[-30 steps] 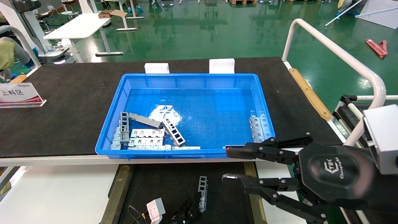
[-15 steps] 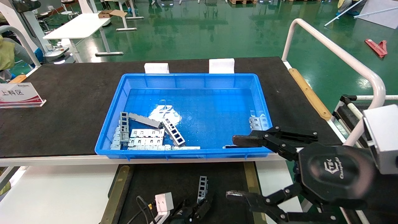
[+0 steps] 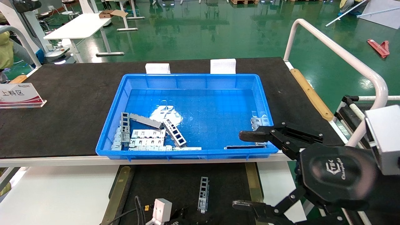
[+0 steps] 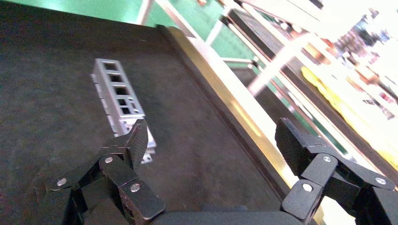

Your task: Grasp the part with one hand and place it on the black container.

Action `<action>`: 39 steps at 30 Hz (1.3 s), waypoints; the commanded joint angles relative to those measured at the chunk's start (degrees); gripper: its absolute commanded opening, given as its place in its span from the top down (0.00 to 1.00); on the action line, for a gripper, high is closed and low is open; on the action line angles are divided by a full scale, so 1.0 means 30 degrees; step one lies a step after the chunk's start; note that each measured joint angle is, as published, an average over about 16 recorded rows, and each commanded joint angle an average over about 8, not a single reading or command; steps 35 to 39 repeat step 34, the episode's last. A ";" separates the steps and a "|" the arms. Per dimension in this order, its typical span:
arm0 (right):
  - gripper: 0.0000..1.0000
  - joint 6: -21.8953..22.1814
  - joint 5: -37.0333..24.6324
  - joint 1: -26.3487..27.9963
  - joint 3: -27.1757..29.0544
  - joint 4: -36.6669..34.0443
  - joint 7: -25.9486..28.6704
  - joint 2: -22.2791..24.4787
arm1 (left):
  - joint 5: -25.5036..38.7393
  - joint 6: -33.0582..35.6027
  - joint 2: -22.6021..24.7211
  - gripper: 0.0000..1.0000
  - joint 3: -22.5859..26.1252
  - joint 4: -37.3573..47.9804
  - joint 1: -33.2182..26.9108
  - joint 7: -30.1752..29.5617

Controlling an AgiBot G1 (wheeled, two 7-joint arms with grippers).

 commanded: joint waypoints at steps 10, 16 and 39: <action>0.00 0.0005 0.0007 0.0002 -0.0011 0.0000 -0.0005 0.0004 | 0.2592 0.1683 -0.3527 0.00 0.2141 -0.3225 -0.1735 -0.2276; 0.00 0.0007 0.0011 0.0004 -0.0016 0.0000 -0.0008 0.0007 | 0.3317 0.2138 -0.5133 0.00 0.2709 -0.5323 -0.2443 -0.3222; 0.00 0.0014 0.0022 0.0007 -0.0032 0.0000 -0.0016 0.0013 | 0.4799 0.2432 -0.8106 0.00 0.3028 -0.8960 -0.4432 -0.3935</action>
